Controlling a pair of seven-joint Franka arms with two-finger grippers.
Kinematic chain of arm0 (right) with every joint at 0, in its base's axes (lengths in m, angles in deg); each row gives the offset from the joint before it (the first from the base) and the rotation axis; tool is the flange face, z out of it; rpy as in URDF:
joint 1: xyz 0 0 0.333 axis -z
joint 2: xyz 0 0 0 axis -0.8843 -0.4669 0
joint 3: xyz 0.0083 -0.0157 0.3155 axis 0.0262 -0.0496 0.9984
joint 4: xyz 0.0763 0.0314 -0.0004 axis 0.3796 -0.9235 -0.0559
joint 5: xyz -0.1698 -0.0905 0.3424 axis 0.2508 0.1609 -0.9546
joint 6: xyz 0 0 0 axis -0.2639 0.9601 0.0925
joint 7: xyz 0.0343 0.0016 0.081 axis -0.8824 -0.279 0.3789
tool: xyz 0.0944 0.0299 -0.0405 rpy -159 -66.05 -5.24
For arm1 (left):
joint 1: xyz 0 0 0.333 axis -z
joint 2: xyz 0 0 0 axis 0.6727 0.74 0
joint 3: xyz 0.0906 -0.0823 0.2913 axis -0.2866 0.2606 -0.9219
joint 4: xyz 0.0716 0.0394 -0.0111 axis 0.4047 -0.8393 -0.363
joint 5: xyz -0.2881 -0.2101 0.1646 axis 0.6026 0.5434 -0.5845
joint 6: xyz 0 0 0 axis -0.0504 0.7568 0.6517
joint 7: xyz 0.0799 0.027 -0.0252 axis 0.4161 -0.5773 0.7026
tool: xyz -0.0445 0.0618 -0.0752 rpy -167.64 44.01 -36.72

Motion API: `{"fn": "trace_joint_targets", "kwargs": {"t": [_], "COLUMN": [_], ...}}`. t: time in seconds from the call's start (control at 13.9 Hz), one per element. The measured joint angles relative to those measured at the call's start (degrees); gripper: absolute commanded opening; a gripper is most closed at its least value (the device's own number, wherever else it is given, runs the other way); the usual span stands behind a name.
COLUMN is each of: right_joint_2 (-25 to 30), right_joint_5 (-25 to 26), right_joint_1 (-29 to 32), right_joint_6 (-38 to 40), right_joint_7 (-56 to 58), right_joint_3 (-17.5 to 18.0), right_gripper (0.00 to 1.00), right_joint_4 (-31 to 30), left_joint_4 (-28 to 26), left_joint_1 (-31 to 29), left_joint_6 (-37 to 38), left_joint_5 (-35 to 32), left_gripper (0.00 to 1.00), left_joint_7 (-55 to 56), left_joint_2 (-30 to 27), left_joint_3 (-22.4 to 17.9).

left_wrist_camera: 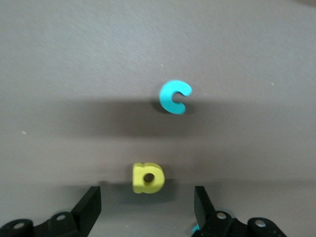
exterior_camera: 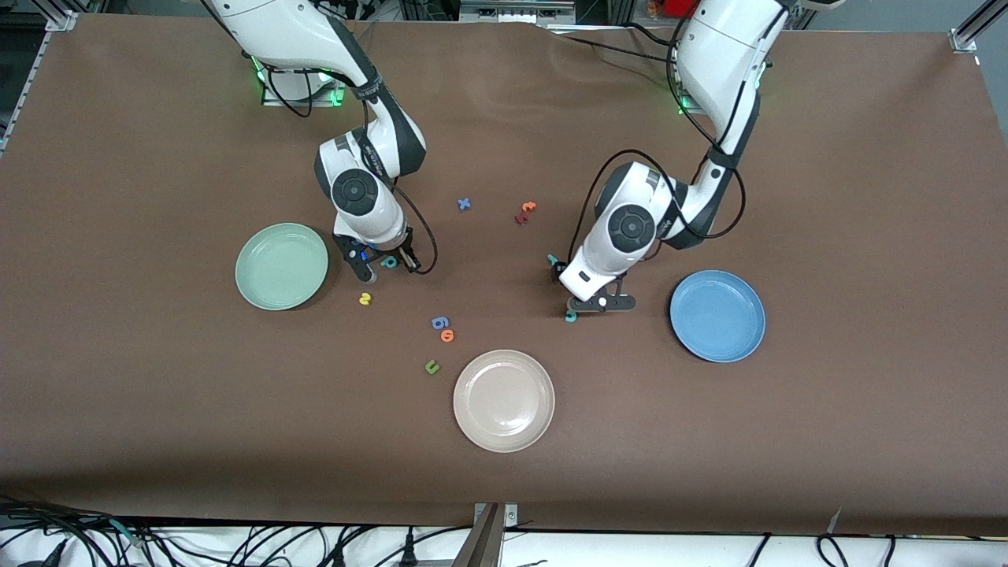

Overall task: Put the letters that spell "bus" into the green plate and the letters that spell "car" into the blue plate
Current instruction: 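Grasp the yellow u with the right gripper while the left gripper reaches the D, then place the u on the green plate while the left gripper lifts the D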

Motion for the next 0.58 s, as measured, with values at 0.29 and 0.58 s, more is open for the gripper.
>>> {"fn": "trace_joint_targets", "kwargs": {"t": [0.29,0.58], "right_joint_2": [0.4,3.2], "right_joint_5": [0.0,0.0], "right_joint_1": [0.0,0.1], "right_joint_6": [6.3,27.7], "right_joint_7": [0.7,10.1], "right_joint_3": [-0.3,-6.1], "right_gripper": [0.06,0.06], "right_joint_4": [2.4,11.9], "left_joint_4": [-0.3,-0.3], "left_joint_1": [0.3,0.3], "left_joint_6": [-1.8,-1.8], "left_joint_5": [0.0,-0.1], "left_gripper": [0.75,0.48], "left_joint_7": [0.4,0.4], "left_joint_2": [0.8,0.8], "left_joint_3": [-0.3,-0.5]}}
